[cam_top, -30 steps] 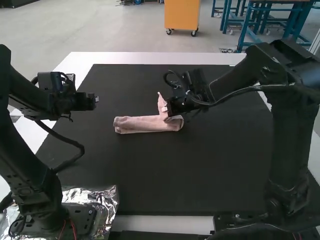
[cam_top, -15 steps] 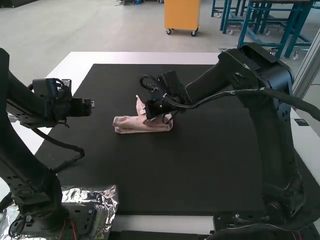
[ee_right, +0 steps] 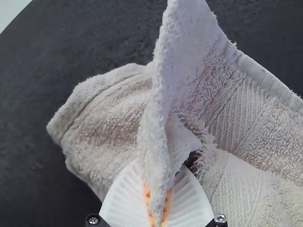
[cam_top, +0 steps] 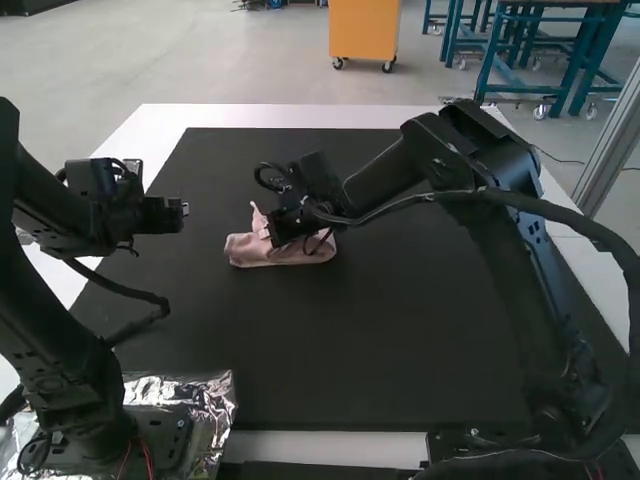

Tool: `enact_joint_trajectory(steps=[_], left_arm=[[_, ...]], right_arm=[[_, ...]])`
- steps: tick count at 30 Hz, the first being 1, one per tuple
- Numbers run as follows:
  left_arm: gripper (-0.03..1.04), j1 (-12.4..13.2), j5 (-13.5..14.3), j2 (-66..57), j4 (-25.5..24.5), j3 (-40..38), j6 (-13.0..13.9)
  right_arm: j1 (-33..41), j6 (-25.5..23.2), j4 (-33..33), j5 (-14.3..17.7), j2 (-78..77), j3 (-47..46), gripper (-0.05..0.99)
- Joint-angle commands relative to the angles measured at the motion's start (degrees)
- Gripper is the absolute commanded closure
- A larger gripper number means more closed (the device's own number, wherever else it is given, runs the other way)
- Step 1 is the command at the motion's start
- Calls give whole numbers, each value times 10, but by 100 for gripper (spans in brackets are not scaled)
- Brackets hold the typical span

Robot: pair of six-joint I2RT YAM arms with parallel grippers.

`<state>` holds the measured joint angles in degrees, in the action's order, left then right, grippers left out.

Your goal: Fold the towel.

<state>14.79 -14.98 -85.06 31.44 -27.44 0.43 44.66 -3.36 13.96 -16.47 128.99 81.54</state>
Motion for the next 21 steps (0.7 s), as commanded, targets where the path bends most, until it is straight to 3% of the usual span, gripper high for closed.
enact_joint_trajectory(steps=[1,4,9,12,21], left_arm=[[4,6,-3,14,6,7,7],[4,4,-3,14,7,12,7],[4,3,-3,14,18,18,6],[4,2,-4,13,18,19,6],[4,2,1,14,21,20,2]], right_arm=[[17,-7,2,1,6,28,96],[22,-10,1,1,16,42,92],[26,-24,-19,0,14,69,34],[34,-19,-53,-1,-1,84,14],[34,-31,-60,-26,-95,78,11]])
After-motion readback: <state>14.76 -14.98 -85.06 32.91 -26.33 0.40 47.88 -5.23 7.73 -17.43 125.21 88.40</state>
